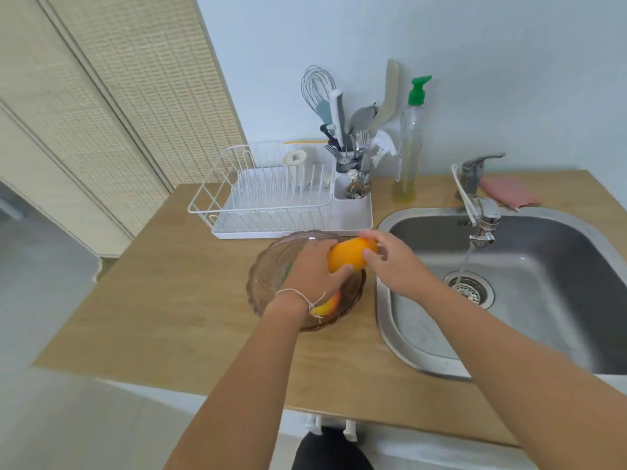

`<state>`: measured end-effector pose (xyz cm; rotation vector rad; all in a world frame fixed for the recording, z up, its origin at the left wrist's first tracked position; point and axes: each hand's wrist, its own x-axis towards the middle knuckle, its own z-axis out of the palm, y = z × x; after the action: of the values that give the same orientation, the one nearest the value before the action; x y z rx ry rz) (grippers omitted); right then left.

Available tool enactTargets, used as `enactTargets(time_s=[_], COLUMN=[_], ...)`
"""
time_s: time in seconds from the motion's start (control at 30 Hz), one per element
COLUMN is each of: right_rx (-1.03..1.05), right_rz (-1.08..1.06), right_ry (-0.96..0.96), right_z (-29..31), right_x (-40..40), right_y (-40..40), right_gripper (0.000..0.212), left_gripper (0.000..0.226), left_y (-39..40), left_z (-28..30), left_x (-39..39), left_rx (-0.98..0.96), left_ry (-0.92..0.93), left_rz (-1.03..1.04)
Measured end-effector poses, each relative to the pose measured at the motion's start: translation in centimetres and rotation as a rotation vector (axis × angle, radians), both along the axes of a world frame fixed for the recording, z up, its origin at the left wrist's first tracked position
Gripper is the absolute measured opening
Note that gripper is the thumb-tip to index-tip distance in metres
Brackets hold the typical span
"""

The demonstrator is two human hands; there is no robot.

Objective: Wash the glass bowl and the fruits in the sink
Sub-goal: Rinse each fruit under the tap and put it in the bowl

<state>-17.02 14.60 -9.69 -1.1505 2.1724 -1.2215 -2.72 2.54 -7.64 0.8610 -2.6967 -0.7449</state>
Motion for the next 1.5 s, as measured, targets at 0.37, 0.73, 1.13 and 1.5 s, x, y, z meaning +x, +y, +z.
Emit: enactTargets(time_s=[0.37,0.73,1.13,1.5], right_rx=[0.296,0.303,0.159,0.290], right_rz=[0.222,0.285,0.022,-0.299], right_ry=[0.297,0.429,0.280,0.278], right_z=[-1.7,-1.3,-2.5,-5.6], right_x=[2.7,3.5,-1.3,-7.8], right_y=[-0.8,-0.7,6.9,19.4], right_gripper=[0.041,0.064,0.041,0.036], left_gripper=[0.066,0.077,0.063,0.061], left_y=[-2.3,-0.4,4.4,14.4], left_z=[-0.7,-0.9,0.2,-4.8], left_x=[3.7,3.7,-1.1,-10.6], left_rx=[-0.218,-0.279,-0.230,-0.008], left_ry=[-0.153,-0.243,0.205,-0.090], left_rz=[-0.151,-0.005,-0.190,-0.396])
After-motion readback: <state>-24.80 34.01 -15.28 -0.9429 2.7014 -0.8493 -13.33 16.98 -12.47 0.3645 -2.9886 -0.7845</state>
